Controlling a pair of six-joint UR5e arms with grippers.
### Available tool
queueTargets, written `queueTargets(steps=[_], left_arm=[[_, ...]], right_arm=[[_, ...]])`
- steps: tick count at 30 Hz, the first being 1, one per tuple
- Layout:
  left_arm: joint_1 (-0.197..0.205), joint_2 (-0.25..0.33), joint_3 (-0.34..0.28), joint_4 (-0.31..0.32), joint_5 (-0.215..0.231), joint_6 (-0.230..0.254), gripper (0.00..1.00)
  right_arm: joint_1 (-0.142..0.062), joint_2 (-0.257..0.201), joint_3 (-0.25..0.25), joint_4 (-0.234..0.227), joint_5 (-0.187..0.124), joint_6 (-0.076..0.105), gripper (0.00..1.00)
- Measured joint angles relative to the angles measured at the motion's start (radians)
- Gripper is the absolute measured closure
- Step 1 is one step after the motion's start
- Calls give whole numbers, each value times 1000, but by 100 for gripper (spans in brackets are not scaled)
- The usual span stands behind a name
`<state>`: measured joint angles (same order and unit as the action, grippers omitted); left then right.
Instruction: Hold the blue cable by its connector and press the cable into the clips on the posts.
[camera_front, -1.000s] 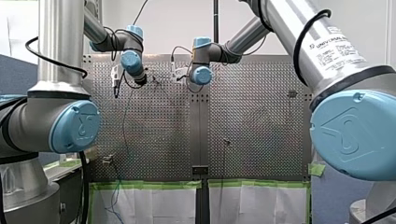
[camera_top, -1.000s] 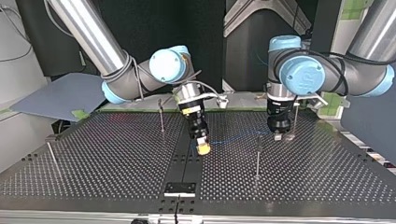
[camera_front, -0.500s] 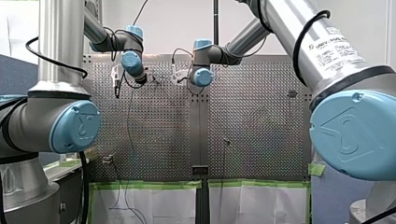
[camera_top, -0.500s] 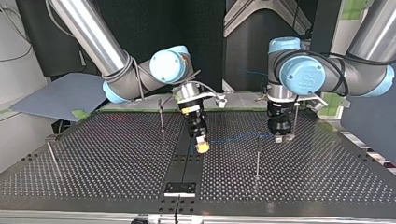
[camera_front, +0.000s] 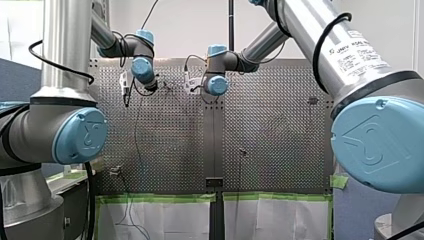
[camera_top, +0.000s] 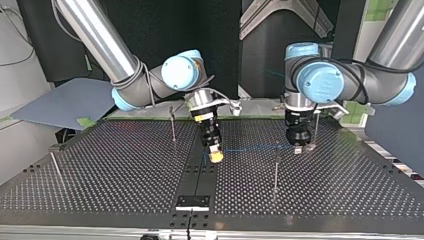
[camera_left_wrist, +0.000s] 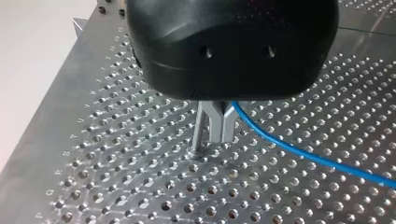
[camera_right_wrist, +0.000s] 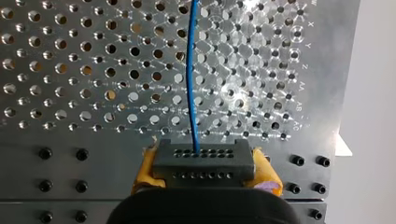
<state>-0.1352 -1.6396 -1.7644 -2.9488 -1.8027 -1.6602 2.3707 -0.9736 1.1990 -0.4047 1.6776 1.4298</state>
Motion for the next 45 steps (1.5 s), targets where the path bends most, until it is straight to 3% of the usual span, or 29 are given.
queueTargets(steps=[12, 25, 36, 45], left_arm=[[-14, -4, 0, 29, -8, 20, 100], [-26, 28, 0, -43, -7, 73, 100], [-52, 64, 0, -85, -42, 73, 100], [-91, 65, -8, -106, -97, 29, 100]], right_arm=[[-3, 4, 1, 0, -1, 1, 100], [-4, 5, 0, -2, -1, 2, 100], [-3, 6, 2, -1, -1, 2, 100], [-3, 6, 3, -1, -1, 2, 100]])
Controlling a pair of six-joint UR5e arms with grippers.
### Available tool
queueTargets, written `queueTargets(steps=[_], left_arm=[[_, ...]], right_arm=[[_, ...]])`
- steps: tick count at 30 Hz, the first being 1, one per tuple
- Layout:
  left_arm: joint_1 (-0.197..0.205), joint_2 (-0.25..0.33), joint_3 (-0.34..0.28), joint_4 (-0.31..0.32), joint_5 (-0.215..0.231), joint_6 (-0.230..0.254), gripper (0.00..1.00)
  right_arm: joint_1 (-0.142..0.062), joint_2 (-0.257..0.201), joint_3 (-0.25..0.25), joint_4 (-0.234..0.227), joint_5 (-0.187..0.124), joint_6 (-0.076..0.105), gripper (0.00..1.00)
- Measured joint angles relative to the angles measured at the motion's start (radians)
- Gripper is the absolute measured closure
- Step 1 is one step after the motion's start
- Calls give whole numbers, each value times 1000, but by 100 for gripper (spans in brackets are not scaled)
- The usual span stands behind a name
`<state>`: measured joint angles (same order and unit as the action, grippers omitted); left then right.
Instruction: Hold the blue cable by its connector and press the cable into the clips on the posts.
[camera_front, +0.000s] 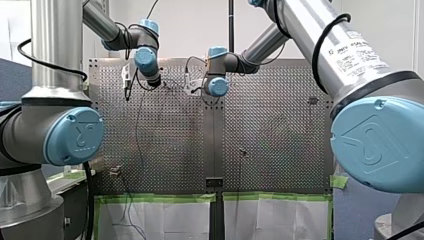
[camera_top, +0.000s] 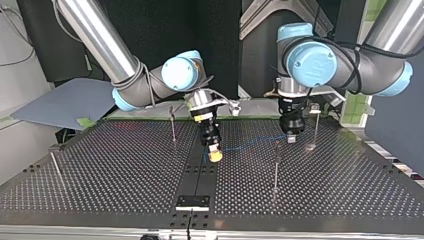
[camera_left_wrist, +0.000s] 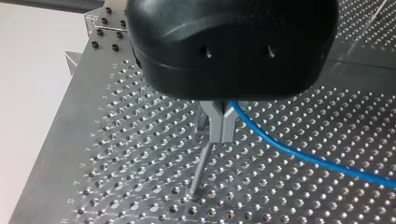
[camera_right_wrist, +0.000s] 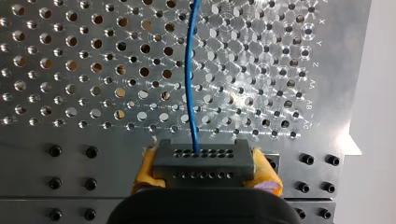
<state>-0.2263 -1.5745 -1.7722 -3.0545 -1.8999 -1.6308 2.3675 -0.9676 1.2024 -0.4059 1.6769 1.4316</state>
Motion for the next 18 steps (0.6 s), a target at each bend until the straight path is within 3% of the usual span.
queueTargets(steps=[7, 18], left_arm=[[-24, -1, -29, 37, -36, -29, 100], [-22, -26, -33, 106, -39, -57, 100]], right_arm=[[0, 0, 2, -1, 1, 0, 100], [-1, 0, 4, -1, 1, 0, 100]])
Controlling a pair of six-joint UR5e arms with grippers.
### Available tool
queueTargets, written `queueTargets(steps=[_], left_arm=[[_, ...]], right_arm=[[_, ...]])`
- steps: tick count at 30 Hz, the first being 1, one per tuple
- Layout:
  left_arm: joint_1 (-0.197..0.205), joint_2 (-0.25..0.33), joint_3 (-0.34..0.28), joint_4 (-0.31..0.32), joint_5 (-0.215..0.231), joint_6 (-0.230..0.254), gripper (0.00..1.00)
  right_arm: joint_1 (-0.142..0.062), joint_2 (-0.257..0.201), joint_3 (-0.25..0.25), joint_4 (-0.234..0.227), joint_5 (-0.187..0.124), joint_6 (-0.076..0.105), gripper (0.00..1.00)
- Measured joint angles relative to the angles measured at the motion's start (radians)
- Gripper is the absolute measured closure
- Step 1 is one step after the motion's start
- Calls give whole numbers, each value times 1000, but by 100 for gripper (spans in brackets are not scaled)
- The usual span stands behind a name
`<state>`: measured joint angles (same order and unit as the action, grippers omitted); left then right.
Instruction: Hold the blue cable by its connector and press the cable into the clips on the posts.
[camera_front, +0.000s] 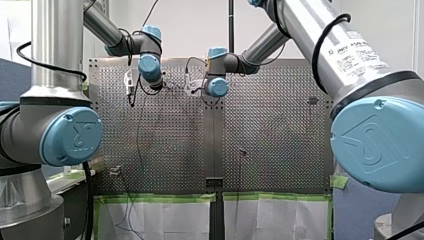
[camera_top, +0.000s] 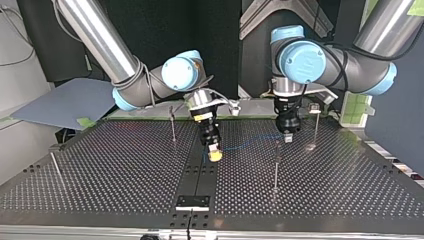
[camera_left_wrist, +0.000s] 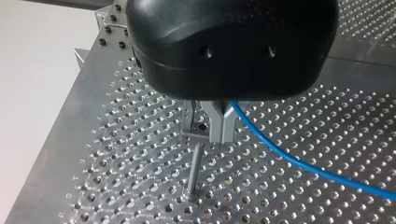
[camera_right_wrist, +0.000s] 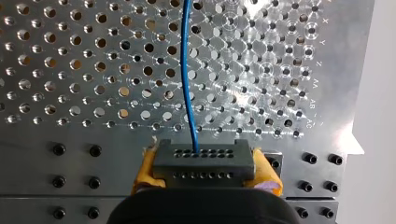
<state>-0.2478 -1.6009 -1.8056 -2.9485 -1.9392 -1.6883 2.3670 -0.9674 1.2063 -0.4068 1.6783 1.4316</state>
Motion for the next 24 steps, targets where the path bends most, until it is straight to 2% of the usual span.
queueTargets(steps=[12, 17, 24], left_arm=[[21, -11, 0, 28, 1, -3, 100], [37, -37, 0, 31, 3, 17, 100], [65, -45, 0, 37, 5, 48, 100]], right_arm=[[0, 0, 2, -1, 0, 0, 100], [0, 0, 4, -2, 0, 0, 100], [0, 1, 8, -4, 0, 0, 100]])
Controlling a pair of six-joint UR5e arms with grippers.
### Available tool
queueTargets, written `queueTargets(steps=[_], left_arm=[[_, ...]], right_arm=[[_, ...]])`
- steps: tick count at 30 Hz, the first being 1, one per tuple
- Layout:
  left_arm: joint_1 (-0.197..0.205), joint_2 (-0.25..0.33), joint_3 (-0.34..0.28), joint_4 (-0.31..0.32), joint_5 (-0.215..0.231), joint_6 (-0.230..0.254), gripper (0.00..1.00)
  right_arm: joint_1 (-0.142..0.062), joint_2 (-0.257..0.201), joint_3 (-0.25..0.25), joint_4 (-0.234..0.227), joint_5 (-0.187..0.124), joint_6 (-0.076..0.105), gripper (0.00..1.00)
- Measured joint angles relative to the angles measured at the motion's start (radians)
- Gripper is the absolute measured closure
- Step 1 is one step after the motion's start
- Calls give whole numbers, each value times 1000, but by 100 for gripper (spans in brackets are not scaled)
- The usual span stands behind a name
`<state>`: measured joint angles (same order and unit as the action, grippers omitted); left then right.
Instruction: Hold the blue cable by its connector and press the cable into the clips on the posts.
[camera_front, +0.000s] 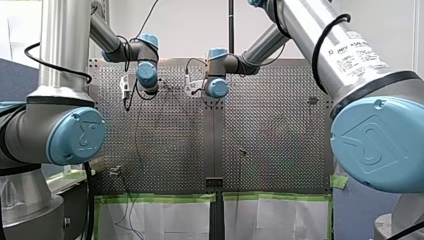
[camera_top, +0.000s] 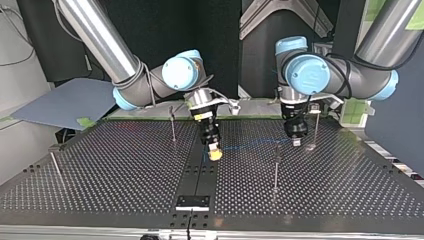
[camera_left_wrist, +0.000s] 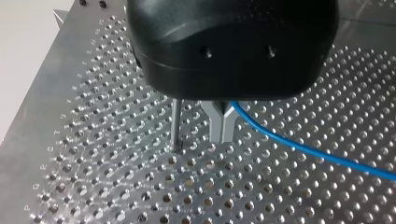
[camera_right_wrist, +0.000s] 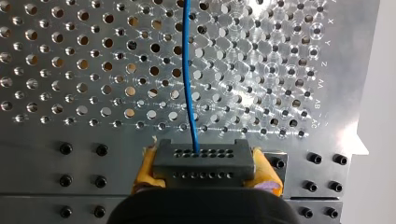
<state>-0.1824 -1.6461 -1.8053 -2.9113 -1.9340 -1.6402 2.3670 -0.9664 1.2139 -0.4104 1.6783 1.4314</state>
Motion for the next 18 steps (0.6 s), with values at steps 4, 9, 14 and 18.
queueTargets(steps=[4, 9, 14, 18], left_arm=[[18, 0, 0, 2, 5, 26, 100], [34, 0, 0, 2, 15, 50, 100], [45, -1, 0, 1, 49, 63, 100], [49, 0, 0, 0, 77, 69, 100]], right_arm=[[-1, 0, 0, -1, 0, 0, 100], [-3, 1, 0, -1, 0, 0, 100], [-4, 2, 0, -1, 0, 0, 100], [-5, 2, -2, -2, 0, 0, 100]])
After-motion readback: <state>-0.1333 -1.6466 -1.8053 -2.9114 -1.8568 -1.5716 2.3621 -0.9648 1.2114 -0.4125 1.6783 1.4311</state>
